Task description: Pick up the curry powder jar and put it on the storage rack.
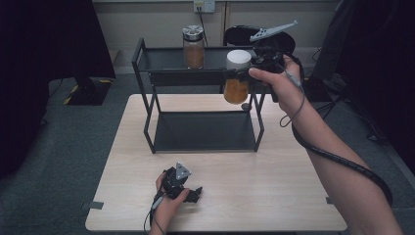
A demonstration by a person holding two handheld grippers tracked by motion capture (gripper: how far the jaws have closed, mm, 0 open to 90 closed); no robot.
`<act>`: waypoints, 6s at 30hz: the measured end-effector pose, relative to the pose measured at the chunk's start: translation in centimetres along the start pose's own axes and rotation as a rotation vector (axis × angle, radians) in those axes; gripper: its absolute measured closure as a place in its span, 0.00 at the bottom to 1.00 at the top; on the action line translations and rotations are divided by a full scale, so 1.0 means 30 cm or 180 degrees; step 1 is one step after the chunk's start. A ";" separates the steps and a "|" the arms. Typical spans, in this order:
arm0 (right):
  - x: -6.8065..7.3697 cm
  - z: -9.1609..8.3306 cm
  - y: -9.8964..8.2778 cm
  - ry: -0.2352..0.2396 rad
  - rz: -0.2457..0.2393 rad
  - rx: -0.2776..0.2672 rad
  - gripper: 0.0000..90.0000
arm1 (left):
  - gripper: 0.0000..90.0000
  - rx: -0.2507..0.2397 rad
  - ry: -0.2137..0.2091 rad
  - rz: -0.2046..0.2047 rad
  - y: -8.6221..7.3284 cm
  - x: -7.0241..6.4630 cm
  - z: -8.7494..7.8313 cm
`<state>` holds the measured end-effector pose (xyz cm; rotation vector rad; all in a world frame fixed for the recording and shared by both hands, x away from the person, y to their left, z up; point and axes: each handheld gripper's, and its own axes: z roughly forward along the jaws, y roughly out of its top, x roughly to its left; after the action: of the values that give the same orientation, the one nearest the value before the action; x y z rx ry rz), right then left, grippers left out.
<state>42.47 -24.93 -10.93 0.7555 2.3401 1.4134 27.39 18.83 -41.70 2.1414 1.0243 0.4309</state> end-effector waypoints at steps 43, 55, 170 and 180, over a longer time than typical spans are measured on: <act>-0.078 0.026 0.249 -0.0495 0.0194 -0.0177 0.38 | 0.00 -0.0007 0.0006 -0.0002 -0.002 -0.001 0.000; -0.105 0.074 0.247 -0.0619 0.0313 -0.0207 0.38 | 0.00 -0.0008 0.0006 -0.0004 -0.002 -0.002 0.000; 0.054 0.241 -0.589 0.0198 0.0248 0.0136 0.01 | 0.00 -0.0005 0.0011 -0.0007 -0.002 -0.003 0.000; 0.102 0.290 -0.791 0.0284 0.0180 0.0397 0.02 | 0.00 -0.0005 0.0012 -0.0007 -0.002 -0.003 0.000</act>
<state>37.77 -25.80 -35.95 0.8140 2.5135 1.3601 27.29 18.79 -41.73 2.1387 1.0278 0.4346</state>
